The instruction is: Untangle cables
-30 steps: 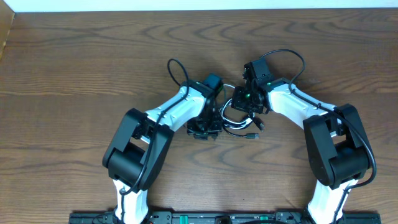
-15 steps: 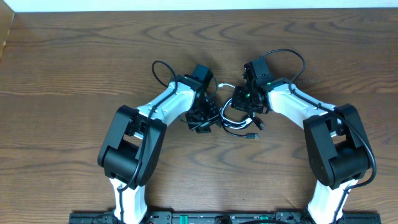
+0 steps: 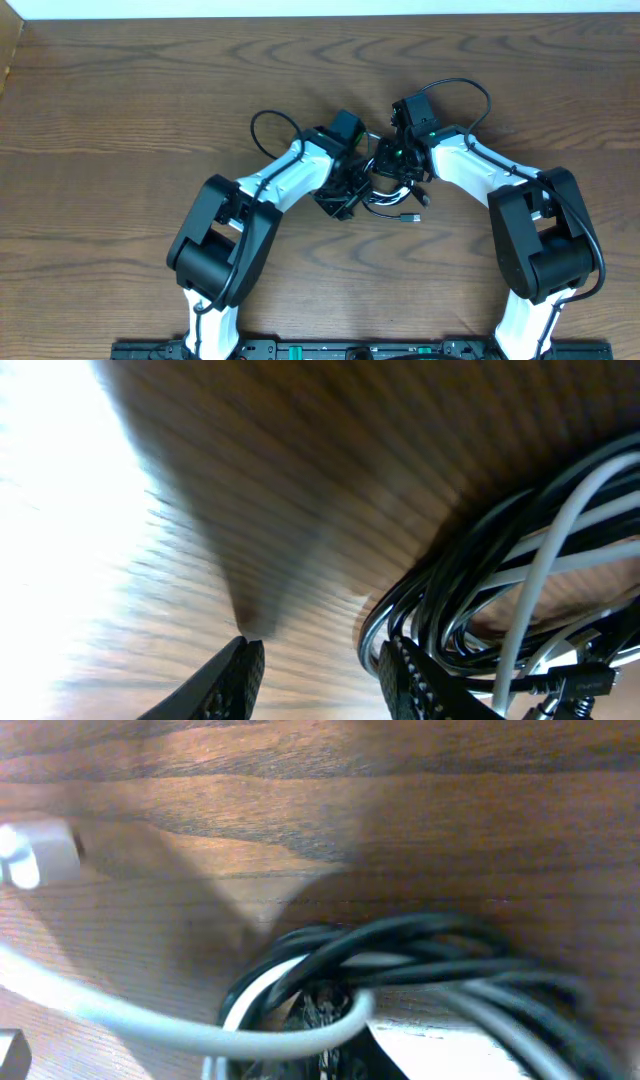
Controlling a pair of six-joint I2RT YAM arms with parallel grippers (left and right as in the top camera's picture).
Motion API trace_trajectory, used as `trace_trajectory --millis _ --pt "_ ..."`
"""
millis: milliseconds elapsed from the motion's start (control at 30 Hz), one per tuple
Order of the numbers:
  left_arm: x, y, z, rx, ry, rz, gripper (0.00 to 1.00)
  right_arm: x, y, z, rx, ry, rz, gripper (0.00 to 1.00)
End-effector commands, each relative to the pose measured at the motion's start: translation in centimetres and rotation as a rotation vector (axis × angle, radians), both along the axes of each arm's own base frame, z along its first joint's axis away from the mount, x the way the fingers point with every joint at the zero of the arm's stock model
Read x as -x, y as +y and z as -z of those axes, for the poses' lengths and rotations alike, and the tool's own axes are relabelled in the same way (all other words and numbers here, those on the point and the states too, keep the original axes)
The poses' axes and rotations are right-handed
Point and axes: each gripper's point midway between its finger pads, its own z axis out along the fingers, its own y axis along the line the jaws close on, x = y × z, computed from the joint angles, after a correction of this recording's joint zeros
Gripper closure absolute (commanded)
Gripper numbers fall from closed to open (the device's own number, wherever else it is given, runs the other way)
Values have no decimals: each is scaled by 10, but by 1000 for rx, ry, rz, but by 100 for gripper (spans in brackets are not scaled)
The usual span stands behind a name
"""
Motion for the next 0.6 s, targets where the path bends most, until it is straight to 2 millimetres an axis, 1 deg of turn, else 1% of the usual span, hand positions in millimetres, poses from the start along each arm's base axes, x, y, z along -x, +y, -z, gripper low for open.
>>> trace_trajectory --millis 0,100,233,333,400,500,567 --pt "-3 -3 9 -30 -4 -51 57 1 -11 10 66 -1 7 97" --pt "-5 -5 8 -24 -16 -49 58 1 -10 10 65 -1 5 97" --pt "-11 -2 10 -48 -43 -65 57 1 -10 10 66 -1 5 98" --pt "-13 -6 9 -36 -59 -61 57 1 -10 10 66 -1 5 97" --pt "-15 -12 8 -25 -81 -52 56 1 -10 10 66 -1 5 97" --pt "-19 -15 9 -46 -124 -42 53 1 -10 10 66 -1 5 98" --pt "-19 -17 10 -55 -142 -35 53 1 -10 10 66 -1 5 98"
